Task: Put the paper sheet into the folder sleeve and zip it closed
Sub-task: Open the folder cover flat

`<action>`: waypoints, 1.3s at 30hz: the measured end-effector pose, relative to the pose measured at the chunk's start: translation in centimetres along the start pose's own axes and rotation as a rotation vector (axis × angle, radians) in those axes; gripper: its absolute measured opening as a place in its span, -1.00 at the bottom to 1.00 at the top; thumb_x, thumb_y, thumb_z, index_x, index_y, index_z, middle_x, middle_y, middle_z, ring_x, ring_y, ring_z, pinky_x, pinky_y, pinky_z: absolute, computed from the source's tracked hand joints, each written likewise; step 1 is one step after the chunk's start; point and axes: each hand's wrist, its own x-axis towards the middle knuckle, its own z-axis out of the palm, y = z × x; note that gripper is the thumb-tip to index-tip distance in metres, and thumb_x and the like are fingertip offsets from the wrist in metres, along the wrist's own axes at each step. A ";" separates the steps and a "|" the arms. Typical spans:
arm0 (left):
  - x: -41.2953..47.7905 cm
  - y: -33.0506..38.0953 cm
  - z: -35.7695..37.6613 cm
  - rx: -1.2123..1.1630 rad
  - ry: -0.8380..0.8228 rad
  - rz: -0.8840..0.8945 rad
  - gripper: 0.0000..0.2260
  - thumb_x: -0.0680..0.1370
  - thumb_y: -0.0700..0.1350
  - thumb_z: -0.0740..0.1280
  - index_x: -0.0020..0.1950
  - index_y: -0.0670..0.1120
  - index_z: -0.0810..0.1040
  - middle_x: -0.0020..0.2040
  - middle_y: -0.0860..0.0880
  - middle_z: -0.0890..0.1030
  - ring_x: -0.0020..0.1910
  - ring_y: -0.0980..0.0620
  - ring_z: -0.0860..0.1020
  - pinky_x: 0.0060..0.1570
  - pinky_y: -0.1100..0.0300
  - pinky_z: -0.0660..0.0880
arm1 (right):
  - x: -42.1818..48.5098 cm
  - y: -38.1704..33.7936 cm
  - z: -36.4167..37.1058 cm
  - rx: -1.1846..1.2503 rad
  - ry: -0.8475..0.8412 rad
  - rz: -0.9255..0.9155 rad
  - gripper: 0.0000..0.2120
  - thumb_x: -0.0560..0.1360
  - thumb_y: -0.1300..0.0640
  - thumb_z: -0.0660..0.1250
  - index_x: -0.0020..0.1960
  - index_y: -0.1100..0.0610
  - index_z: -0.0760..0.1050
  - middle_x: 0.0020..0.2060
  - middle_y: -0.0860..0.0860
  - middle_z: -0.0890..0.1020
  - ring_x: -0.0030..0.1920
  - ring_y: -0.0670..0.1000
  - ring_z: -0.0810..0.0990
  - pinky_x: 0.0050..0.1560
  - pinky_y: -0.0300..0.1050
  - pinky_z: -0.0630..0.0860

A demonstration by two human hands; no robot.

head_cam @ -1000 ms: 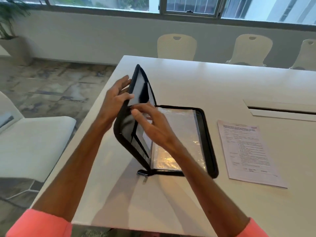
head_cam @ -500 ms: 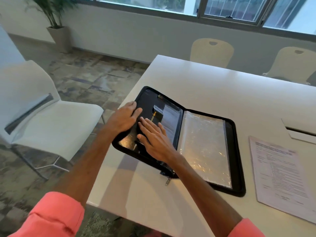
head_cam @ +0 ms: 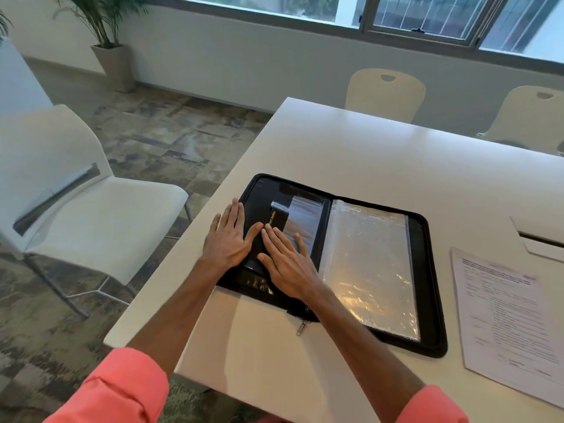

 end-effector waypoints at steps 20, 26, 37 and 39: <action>4.0 13.9 3.0 -0.004 0.057 0.243 -0.21 0.68 0.42 -0.34 0.75 -0.06 -0.33 0.76 -0.04 -0.36 0.75 -0.02 -0.34 0.73 -0.11 -0.30 | -8.9 13.9 -6.3 0.034 0.165 0.341 -0.36 0.80 -0.22 -0.17 0.79 0.00 -0.21 0.77 -0.09 -0.19 0.75 -0.12 -0.28 0.76 0.22 -0.29; 2.9 24.6 7.2 -0.010 -0.022 0.401 -0.28 0.74 0.33 -0.24 0.78 -0.07 -0.28 0.77 -0.03 -0.32 0.75 0.02 -0.34 0.73 -0.09 -0.31 | -16.5 20.5 -9.2 0.045 0.250 0.569 -0.37 0.81 -0.20 -0.16 0.79 0.00 -0.20 0.77 -0.10 -0.19 0.76 -0.12 -0.26 0.75 0.19 -0.31; -1.8 39.5 12.9 0.010 -0.107 0.591 -0.34 0.78 0.25 -0.19 0.79 -0.07 -0.23 0.79 -0.02 -0.28 0.76 0.03 -0.31 0.75 -0.06 -0.26 | -28.4 29.0 -11.9 0.052 0.345 0.840 -0.38 0.81 -0.16 -0.09 0.80 0.03 -0.08 0.79 -0.09 -0.05 0.78 -0.10 -0.14 0.75 0.19 -0.27; -2.3 41.0 13.7 0.017 -0.118 0.619 -0.33 0.78 0.26 -0.18 0.79 -0.07 -0.23 0.79 -0.03 -0.27 0.76 0.03 -0.31 0.75 -0.05 -0.27 | -30.2 30.2 -12.3 0.048 0.349 0.874 -0.38 0.81 -0.16 -0.09 0.80 0.05 -0.06 0.79 -0.08 -0.04 0.78 -0.09 -0.13 0.75 0.20 -0.26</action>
